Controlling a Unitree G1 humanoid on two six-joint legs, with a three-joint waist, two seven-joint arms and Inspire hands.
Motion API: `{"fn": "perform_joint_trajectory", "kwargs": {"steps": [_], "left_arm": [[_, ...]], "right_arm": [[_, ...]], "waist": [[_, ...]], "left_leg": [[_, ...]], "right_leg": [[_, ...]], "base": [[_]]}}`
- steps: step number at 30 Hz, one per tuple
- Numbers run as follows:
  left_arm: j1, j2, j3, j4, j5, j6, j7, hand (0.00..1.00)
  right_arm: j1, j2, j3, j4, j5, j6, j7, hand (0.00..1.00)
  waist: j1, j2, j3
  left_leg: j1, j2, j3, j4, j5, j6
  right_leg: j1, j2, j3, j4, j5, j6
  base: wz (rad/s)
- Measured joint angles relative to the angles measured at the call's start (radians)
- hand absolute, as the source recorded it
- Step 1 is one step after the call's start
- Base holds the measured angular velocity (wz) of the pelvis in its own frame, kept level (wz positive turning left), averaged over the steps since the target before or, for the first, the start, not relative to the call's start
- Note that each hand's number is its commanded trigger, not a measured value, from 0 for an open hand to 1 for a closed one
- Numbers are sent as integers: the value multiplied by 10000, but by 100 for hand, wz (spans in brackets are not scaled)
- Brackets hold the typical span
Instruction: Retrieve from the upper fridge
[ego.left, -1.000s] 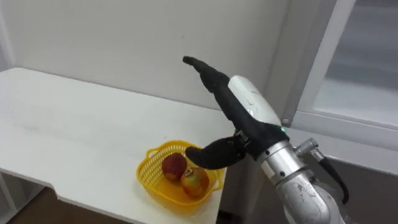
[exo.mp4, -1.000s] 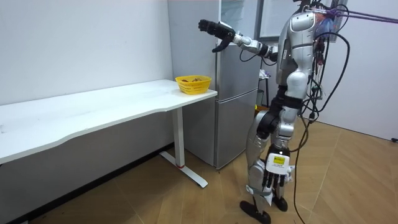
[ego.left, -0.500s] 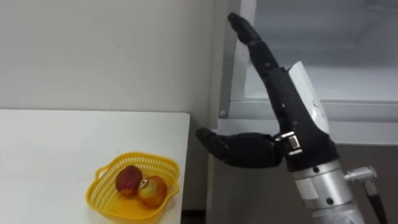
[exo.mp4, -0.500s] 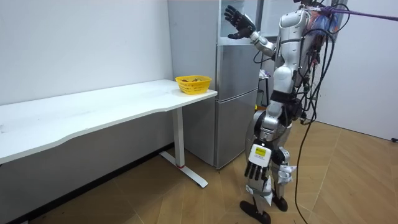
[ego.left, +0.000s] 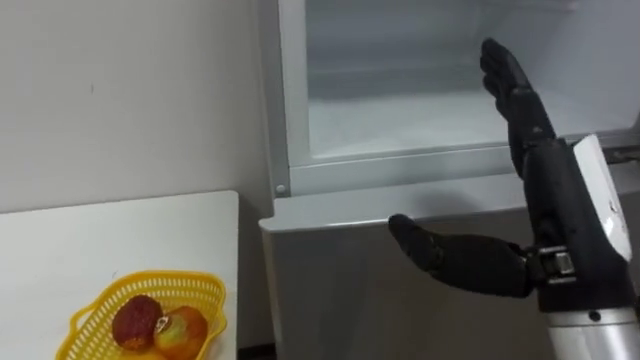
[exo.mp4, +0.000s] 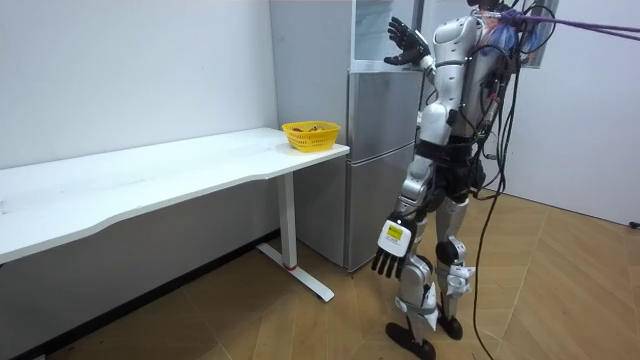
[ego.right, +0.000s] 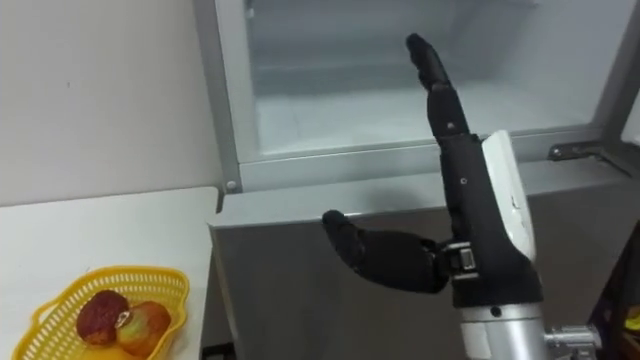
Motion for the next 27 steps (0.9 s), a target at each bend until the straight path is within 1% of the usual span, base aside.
{"fn": "perform_joint_trajectory", "kwargs": {"steps": [1, 5, 6, 8, 9, 10, 12, 13, 16, 20, 22, 23, 25, 27], "left_arm": [[-13, -8, -9, 0, 0, 0, 30, 0], [-21, -25, -163, 6, -68, -1, 176, 0], [-19, -27, -206, 11, -194, -2, 195, 0], [-14, -26, -201, 65, -205, -5, 194, 0], [-14, -27, -200, 110, -204, -12, 185, 0], [5, -32, -201, 123, -218, -13, 178, 0], [47, -52, -207, 90, -237, -12, 186, 0], [63, -72, -209, 59, -238, -12, 186, 0], [81, -92, -207, 39, -228, -8, 225, 0], [79, -117, -208, 37, -238, -7, 226, 0], [177, -116, -216, 35, -693, -13, 234, 0], [225, -116, -212, 19, -830, -24, 236, 0], [345, -117, -212, -15, -1019, -77, 222, 0], [402, -115, -190, -66, -1028, -82, 224, 0]], "right_arm": [[219, 4, -1, 62, 5, 4, -3, 0], [900, 14, -50, 67, 163, 12, -24, 0], [1111, 35, -84, 67, 239, 13, -45, 0], [1445, 197, -173, 86, 216, 11, -117, 0], [1694, 327, -235, 111, 198, 11, -174, 0], [1862, 384, -244, 266, 207, 0, -221, 0], [1946, 386, -251, 692, 213, 25, -237, 0], [2005, 386, -264, 913, 214, 36, -288, 0], [2087, 406, -291, 1475, 243, 58, -421, 0], [2205, 416, -293, 1715, 278, 186, -564, 0], [2442, 421, -285, 2328, 356, 4, -775, 0], [2505, 420, -286, 2552, 392, 21, -795, 0], [2998, 421, -309, 3044, 534, 238, -882, 0], [3186, 427, -304, 3671, 623, 242, -881, 0]], "waist": [[-37, 9, 19], [-77, 40, 23], [-75, 56, 20], [-83, 95, 14], [-97, 117, -6], [-176, 143, -5], [-287, 192, -10], [-298, 231, -34], [-383, 288, -52], [-470, 307, -59], [-515, 260, -77], [-540, 244, -79], [-564, 234, -79], [-590, 204, -80]], "left_leg": [[1, -1, 13, -2, -2, -1], [23, 32, 137, -4, -28, -12], [55, 52, 230, 1, -48, -26], [90, 91, 339, 24, -85, -46], [120, 107, 433, 14, -94, -54], [170, 118, 502, -19, -95, -56], [204, 117, 589, -82, -95, -57], [178, 121, 683, -116, -94, -56], [168, 116, 710, -121, -93, -55], [185, 117, 744, -150, -93, -56], [209, 112, 741, -157, -93, -57], [202, 110, 741, -157, -93, -57], [148, 95, 737, -157, -93, -56], [148, 89, 737, -157, -93, -56]], "right_leg": [[-14, 0, 26, 7, 0, 0], [-25, 20, 97, 8, 3, -6], [-31, 40, 173, -4, 5, -8], [-20, 82, 287, -31, 9, -15], [-24, 93, 335, -30, 9, -17], [-25, 107, 403, -28, 9, -18], [-60, 116, 478, -20, 9, -18], [-168, 118, 537, -5, 8, -18], [-180, 120, 561, -6, 15, -21], [-168, 124, 568, -41, 13, -20], [-130, 121, 569, -79, 13, -19], [-129, 120, 569, -99, 13, -19], [-146, 110, 569, -178, 20, -7], [-142, 103, 531, -197, 18, -1]], "base": [[-4], [-7], [-17], [-19], [-16], [-17], [-18], [-18], [-4], [0], [0], [0], [0], [0]]}}
